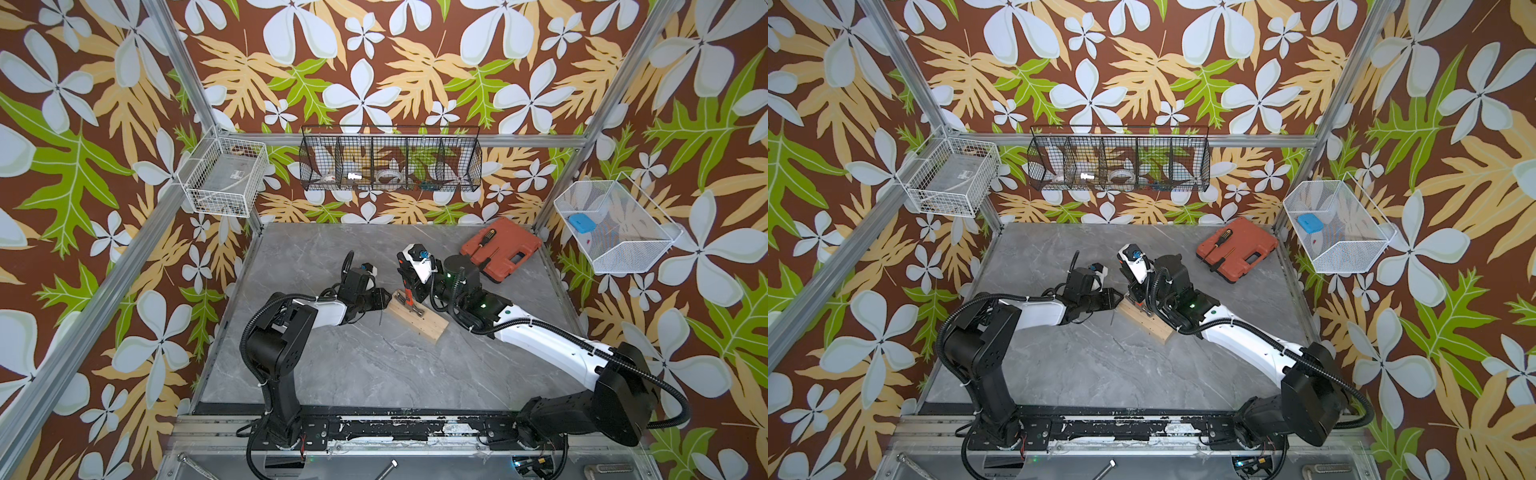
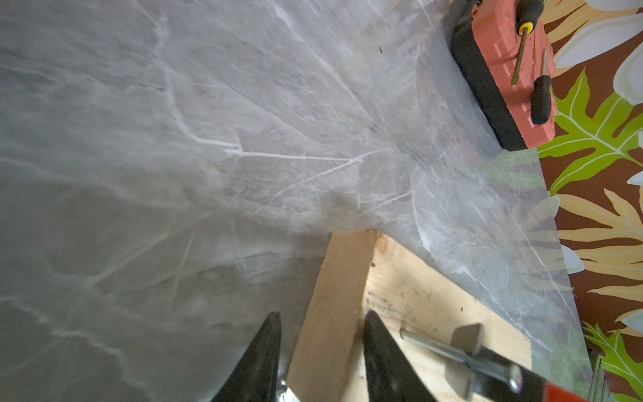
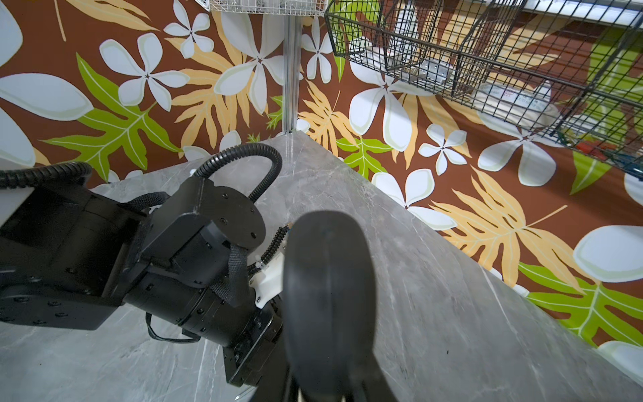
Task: Use a claw hammer to pull out a nail
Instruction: Remove the nail from the mounting plate.
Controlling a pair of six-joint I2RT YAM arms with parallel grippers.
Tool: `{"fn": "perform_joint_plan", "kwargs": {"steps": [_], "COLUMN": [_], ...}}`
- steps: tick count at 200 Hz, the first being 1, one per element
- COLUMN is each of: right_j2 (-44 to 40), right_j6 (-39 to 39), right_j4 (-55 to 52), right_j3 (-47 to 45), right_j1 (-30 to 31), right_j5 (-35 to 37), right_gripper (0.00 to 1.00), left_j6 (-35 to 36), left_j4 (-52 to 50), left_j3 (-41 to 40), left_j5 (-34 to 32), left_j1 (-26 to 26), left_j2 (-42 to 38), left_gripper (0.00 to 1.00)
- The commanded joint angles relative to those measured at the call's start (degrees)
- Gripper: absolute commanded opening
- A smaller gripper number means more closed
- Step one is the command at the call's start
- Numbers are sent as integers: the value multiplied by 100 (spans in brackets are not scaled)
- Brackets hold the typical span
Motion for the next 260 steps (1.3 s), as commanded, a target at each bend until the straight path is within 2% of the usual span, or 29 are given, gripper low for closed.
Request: {"fn": "perform_joint_plan", "kwargs": {"steps": [1, 109, 260], "right_j2": [-141, -719, -523], "right_j6": [131, 300, 172], "right_j4": [888, 2165, 2901], "right_j3": [-171, -1371, -1460], "right_j1": [11, 11, 11], "right_j5": [-82, -239, -356], "right_gripper": [0, 0, 0], "left_j6": [48, 23, 23], "left_j4": [-878, -940, -945], "left_j3": [-81, -98, -161], "left_j5": [-90, -151, -195], "left_j1": [-15, -23, -24], "left_j2": [78, 129, 126], "left_gripper": [41, 40, 40]}}
